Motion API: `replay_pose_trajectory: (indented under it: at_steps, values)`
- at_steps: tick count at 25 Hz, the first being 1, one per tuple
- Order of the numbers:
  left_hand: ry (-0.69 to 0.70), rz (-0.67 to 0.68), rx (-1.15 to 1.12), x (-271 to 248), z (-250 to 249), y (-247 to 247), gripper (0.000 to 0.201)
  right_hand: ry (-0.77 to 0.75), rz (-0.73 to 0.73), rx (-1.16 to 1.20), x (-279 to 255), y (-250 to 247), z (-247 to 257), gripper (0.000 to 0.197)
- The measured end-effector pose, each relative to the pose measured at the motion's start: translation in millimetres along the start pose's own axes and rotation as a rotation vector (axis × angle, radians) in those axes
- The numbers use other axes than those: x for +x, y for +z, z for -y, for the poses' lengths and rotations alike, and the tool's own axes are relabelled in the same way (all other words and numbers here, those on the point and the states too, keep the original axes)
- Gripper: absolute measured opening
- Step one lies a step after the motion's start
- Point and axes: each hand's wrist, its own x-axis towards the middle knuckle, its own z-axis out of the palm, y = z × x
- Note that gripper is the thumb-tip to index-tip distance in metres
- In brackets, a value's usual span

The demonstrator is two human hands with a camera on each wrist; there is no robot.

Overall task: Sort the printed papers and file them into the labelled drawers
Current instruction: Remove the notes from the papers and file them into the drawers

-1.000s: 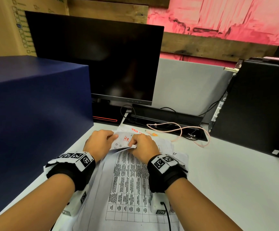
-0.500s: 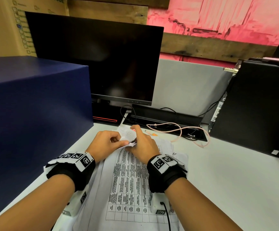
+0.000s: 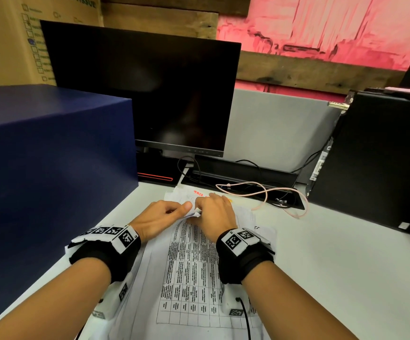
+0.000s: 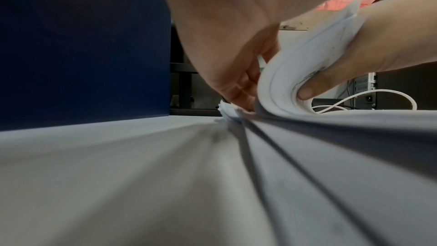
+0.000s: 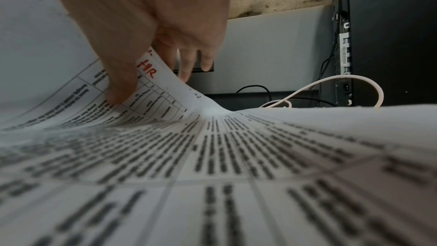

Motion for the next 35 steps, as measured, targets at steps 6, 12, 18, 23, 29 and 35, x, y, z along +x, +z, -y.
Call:
replay_pose_trajectory:
  at_steps: [6, 12, 18, 23, 29, 35]
  values:
    - [-0.105, -0.008, 0.285, -18, 4, -6, 0.013, -0.078, -0.029, -0.118, -2, -10, 7, 0.011]
    - [-0.162, -0.240, 0.102, -30, -27, -14, 0.016, -0.038, -0.442, 0.205, -19, -52, -15, 0.051]
    - [0.017, -0.371, -0.401, -46, -93, -30, 0.026, 0.277, -0.268, 0.935, -53, -94, -39, 0.056]
    - [0.205, -0.444, -0.627, -51, -126, -51, 0.039, 0.131, -0.567, 1.136, -59, -123, -24, 0.013]
    - [0.178, -0.502, -0.650, -57, -109, -34, 0.056, 0.193, -0.641, 1.107, -77, -98, -12, 0.011]
    - [0.109, -0.513, -0.633, -63, -84, -5, 0.038, 0.239, -0.636, 1.131, -87, -73, -10, 0.015]
